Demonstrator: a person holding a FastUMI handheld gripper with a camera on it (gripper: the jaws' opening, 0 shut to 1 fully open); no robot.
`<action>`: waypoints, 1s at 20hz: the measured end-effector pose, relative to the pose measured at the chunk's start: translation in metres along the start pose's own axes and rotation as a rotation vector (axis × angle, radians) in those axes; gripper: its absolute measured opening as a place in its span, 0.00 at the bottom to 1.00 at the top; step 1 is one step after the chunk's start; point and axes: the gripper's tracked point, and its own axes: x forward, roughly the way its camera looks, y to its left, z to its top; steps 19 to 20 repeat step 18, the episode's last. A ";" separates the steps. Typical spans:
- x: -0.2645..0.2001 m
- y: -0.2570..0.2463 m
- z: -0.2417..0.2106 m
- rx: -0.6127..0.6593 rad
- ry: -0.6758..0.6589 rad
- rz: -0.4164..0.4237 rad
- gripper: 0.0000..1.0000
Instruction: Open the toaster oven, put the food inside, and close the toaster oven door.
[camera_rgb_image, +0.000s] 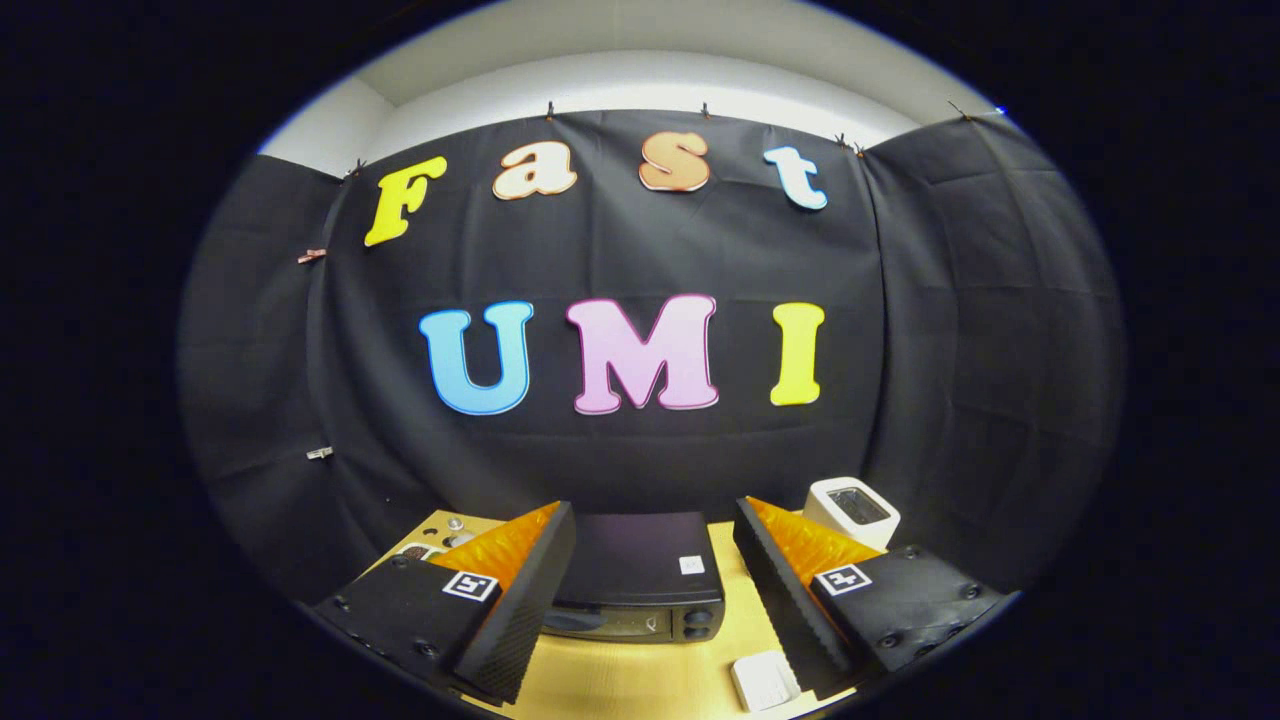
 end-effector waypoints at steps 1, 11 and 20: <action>-0.005 -0.004 0.009 0.002 -0.015 0.001 0.99; -0.034 -0.044 0.050 -0.048 -0.103 0.006 0.99; -0.041 -0.072 0.053 -0.001 -0.106 0.003 0.98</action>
